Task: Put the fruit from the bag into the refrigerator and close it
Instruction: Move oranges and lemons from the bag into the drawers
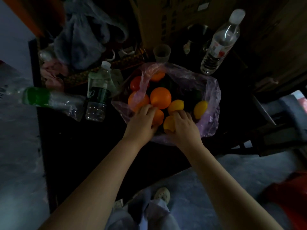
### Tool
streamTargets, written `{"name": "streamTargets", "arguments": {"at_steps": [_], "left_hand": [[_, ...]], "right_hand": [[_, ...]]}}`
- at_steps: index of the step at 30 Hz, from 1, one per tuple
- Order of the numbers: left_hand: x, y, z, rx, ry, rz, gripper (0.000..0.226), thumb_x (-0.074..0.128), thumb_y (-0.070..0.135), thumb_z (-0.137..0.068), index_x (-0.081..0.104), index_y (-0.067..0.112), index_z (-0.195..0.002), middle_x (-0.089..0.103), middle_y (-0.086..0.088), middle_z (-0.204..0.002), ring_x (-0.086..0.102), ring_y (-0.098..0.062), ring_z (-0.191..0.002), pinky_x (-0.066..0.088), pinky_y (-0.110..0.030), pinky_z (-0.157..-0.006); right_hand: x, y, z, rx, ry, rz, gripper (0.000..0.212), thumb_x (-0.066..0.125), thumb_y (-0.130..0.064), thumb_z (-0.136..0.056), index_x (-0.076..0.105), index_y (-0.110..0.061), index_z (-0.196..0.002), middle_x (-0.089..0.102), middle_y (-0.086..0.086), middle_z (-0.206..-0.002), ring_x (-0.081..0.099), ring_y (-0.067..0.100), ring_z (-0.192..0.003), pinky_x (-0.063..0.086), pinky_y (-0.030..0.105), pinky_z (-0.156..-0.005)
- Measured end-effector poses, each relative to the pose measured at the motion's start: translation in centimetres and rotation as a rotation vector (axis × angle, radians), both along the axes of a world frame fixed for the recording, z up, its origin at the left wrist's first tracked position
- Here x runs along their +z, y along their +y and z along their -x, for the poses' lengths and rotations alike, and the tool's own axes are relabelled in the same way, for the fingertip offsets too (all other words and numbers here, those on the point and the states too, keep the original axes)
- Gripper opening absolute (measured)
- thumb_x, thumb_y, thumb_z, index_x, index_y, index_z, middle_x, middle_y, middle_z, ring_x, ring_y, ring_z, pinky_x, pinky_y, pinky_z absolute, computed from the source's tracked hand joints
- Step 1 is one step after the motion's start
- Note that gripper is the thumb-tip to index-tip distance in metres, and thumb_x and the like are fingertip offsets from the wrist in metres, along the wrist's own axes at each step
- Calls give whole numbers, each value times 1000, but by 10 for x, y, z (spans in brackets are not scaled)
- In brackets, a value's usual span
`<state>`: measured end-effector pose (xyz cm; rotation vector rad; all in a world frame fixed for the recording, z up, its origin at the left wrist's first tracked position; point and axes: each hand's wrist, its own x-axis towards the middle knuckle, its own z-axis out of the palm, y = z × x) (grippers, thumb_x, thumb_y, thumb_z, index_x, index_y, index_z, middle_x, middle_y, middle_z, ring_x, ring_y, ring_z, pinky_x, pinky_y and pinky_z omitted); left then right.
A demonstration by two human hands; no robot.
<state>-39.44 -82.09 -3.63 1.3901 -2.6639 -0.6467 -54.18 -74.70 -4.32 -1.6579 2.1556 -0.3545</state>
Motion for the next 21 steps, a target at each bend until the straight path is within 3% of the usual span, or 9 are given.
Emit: {"name": "streamTargets", "arguments": {"at_steps": [8, 11, 16, 21], "left_hand": [[-8, 2, 7, 13, 4, -5, 65, 70, 16, -80, 40, 16, -138, 34, -6, -144, 35, -31, -131, 44, -46, -95], [-8, 3, 9, 16, 15, 8, 63, 70, 15, -80, 41, 15, -136, 35, -7, -143, 35, -30, -131, 44, -44, -95], [-8, 4, 8, 19, 25, 7, 63, 68, 15, -82, 39, 14, -138, 35, -7, -142, 31, -28, -133, 42, -41, -97], [-6, 8, 0, 31, 47, 0, 62, 68, 14, -82, 39, 13, -137, 35, -6, -143, 30, -27, -135, 42, -41, -99]], "right_hand": [[-20, 3, 2, -1, 50, 64, 63, 80, -23, -61, 56, -8, -117, 58, 13, -115, 55, 36, -103, 47, 43, -81], [-23, 4, 1, -5, 46, 100, 62, 80, -22, -62, 57, -7, -117, 58, 14, -114, 56, 36, -103, 47, 43, -82], [-25, 6, -5, 20, 109, 108, 76, 87, -25, -47, 57, -11, -116, 59, 11, -112, 58, 35, -101, 48, 41, -83], [-24, 6, -8, 8, 93, 132, 70, 85, -22, -51, 58, -9, -114, 60, 12, -110, 59, 36, -99, 48, 42, -81]]}}
